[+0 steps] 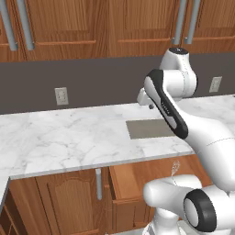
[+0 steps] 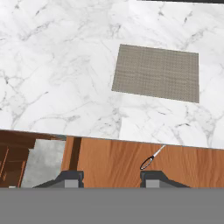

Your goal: Pick the whisk from the drawer and place it on the counter.

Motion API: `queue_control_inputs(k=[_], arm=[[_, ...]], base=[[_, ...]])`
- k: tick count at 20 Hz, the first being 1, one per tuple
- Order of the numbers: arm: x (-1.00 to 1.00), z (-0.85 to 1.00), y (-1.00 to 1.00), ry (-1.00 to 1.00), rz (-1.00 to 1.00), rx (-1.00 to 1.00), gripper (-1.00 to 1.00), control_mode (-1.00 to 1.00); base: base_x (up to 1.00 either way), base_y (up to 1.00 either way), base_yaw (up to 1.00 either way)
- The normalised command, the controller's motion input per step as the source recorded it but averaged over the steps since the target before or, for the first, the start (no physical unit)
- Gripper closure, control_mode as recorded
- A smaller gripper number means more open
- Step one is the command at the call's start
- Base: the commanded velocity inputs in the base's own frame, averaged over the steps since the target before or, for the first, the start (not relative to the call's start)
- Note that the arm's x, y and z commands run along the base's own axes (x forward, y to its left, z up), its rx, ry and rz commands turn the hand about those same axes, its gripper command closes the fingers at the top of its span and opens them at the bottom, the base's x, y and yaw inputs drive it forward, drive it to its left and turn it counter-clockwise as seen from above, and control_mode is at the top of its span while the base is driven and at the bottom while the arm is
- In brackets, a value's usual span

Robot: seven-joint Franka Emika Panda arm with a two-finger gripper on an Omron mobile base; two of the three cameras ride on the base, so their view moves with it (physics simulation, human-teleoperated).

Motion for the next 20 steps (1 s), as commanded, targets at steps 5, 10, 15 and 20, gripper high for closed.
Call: queue_control_inputs(k=[5, 10, 15, 20], arm=[[0.00, 0.00, 0.00, 0.00, 0.00, 0.00, -1.00, 1.00], [0.00, 0.00, 0.00, 0.00, 0.00, 0.00, -1.00, 1.00], [0.00, 0.00, 0.00, 0.00, 0.00, 0.00, -1.00, 1.00], [0.00, 0.00, 0.00, 0.00, 0.00, 0.00, -1.00, 1.00]], base=[[0.00, 0.00, 0.00], [0.00, 0.00, 0.00], [-0.04, 0.17, -0.06], [-0.25, 0.45, -0.25]])
